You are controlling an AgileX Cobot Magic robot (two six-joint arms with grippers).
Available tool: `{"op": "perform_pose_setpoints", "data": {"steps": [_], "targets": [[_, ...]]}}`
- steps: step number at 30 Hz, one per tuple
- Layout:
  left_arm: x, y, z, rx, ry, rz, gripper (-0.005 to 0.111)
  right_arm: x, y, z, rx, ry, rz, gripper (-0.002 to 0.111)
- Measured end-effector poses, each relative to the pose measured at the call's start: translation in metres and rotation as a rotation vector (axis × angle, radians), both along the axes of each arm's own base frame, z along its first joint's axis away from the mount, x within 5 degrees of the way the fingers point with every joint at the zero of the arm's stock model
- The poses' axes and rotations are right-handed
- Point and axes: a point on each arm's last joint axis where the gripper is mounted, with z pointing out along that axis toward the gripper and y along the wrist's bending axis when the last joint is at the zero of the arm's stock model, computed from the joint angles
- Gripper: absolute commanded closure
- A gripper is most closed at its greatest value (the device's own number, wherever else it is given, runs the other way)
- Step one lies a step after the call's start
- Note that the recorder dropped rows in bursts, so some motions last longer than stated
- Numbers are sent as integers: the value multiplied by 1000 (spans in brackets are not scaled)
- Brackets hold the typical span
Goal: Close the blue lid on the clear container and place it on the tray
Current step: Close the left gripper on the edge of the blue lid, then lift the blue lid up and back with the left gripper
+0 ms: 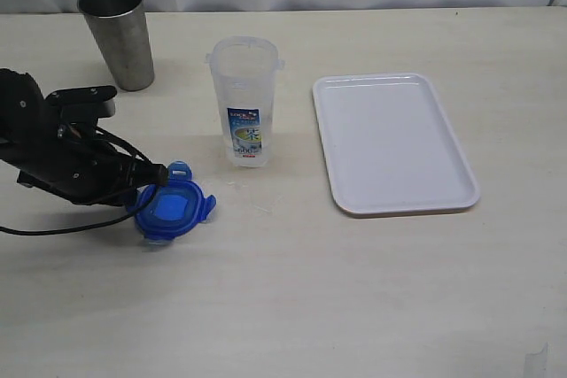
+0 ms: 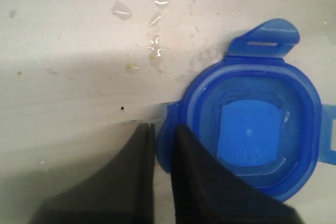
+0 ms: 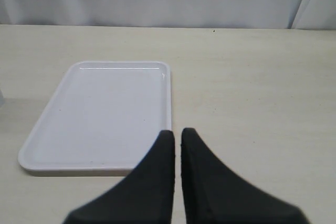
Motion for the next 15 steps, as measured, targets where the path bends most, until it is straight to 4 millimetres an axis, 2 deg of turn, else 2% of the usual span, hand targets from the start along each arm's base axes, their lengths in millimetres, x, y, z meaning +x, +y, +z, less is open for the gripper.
{"op": "perform_pose_setpoints", "data": {"steps": [6, 10, 15], "targets": [[0, 0, 0, 0, 0, 0, 96, 0, 0, 0, 0, 0, 0, 104], [0, 0, 0, 1, 1, -2, 107, 0, 0, 0, 0, 0, 0, 104], [0, -1, 1, 20, -10, -84, 107, 0, 0, 0, 0, 0, 0, 104]]}}
